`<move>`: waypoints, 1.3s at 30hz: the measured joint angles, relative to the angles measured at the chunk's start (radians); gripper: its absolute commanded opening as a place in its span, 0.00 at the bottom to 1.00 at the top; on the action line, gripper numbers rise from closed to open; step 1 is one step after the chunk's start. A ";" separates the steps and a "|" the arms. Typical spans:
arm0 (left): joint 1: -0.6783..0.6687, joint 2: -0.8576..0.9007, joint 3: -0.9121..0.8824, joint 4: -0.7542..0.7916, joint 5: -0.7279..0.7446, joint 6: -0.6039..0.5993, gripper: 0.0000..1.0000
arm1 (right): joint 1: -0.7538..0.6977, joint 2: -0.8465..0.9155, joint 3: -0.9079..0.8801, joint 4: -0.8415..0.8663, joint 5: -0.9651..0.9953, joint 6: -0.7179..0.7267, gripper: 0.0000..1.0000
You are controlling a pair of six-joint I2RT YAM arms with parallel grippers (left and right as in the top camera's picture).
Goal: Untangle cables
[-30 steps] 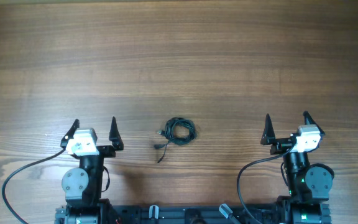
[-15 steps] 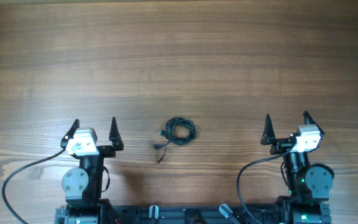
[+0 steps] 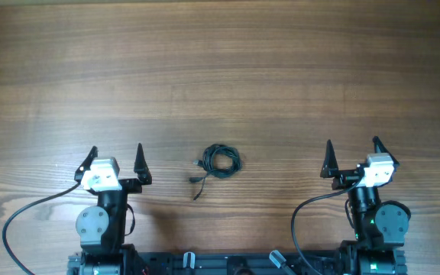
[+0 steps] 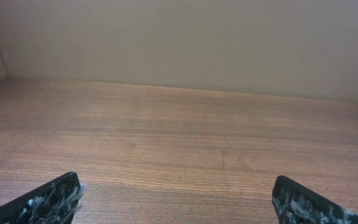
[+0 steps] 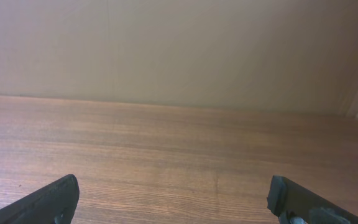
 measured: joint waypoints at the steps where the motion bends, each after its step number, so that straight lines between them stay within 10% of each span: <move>1: 0.000 0.000 0.000 0.000 0.000 0.000 1.00 | 0.000 0.000 0.000 0.000 0.000 0.000 1.00; 29: 0.000 0.010 0.005 0.276 0.260 -0.141 1.00 | 0.000 0.000 0.000 0.000 0.000 0.000 1.00; 39: 0.000 0.259 0.193 0.231 0.307 -0.208 1.00 | 0.000 0.000 0.000 0.000 0.000 0.000 1.00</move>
